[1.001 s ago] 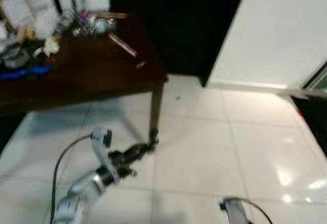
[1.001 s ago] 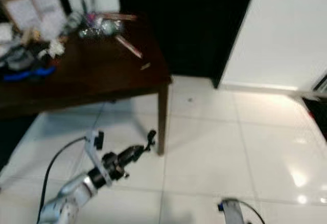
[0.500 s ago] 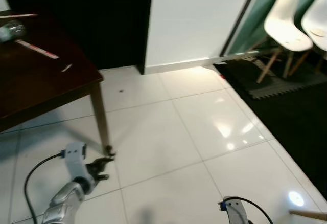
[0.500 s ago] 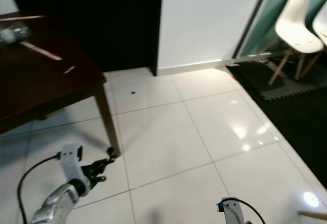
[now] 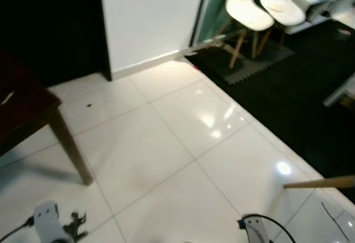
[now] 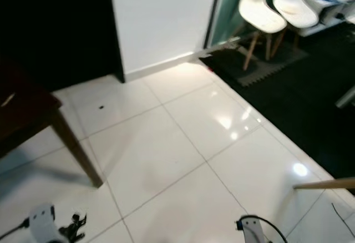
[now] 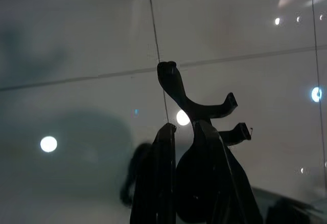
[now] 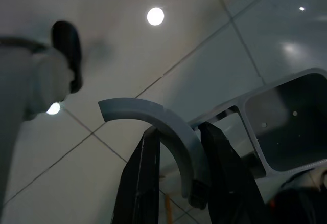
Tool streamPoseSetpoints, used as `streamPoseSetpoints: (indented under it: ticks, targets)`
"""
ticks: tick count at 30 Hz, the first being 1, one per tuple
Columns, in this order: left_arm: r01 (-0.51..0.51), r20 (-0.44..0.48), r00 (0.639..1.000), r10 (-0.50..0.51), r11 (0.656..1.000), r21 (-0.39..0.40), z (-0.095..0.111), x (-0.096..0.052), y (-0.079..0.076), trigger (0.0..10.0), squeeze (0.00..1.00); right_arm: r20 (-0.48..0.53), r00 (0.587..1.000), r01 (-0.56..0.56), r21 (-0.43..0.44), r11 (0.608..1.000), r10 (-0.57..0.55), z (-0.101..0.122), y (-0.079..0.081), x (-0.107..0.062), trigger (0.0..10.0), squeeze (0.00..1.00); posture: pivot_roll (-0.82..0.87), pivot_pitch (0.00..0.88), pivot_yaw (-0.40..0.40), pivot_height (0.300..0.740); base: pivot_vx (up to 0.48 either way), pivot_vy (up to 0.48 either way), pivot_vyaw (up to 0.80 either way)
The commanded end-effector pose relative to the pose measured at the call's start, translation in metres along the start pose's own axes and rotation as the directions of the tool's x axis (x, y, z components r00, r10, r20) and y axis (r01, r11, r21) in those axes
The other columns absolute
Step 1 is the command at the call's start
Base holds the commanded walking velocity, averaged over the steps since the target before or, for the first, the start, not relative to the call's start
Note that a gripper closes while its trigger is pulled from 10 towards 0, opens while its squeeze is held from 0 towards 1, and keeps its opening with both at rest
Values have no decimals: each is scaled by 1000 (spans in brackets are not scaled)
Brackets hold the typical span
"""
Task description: Picking trash to rubbish bin
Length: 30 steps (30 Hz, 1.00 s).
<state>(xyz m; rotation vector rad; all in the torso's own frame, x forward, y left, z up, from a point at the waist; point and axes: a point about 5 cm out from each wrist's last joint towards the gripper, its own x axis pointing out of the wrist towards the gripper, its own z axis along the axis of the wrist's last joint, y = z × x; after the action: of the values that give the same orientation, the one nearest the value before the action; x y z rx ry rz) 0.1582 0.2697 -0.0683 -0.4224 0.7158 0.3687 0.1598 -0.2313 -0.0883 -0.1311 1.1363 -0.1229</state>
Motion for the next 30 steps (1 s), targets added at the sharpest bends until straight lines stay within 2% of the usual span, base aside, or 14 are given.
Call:
streamPoseSetpoints:
  ticks: [1,5,8,15,19,24,30]
  targets:
    - [-65,-56,996,64,998,-18,-23,-8,10,10000,0,-24,1000,-2,19,1000,2,-8,1,0,10000,0,206,115,-78,740,0,0,-788]
    - [-95,-86,992,96,995,12,-32,-12,14,10000,0,-21,1000,-3,17,1000,3,-6,2,0,10000,0,207,111,-79,740,0,0,-788]
    - [-124,-133,982,131,991,56,-48,-18,17,10000,0,-11,1000,-7,15,1000,7,-3,3,0,10000,0,208,103,-78,740,0,0,-788]
    - [-122,-180,975,133,990,69,-59,-22,18,10000,0,24,1000,-12,58,998,11,4,4,0,10000,0,198,92,-71,740,0,0,-788]
    - [-91,-181,978,102,994,63,-59,-21,14,10000,0,53,999,-17,99,995,12,11,4,0,10000,0,191,94,-68,740,0,0,-788]
    - [-39,-150,988,47,998,57,-50,-15,5,10000,0,66,998,-20,102,995,14,14,4,0,10000,0,193,96,-69,740,0,0,-788]
    - [-1,-121,993,8,998,56,-37,-7,-3,10000,0,97,994,-50,99,994,40,19,9,0,10000,0,191,101,-65,740,0,-64,0]
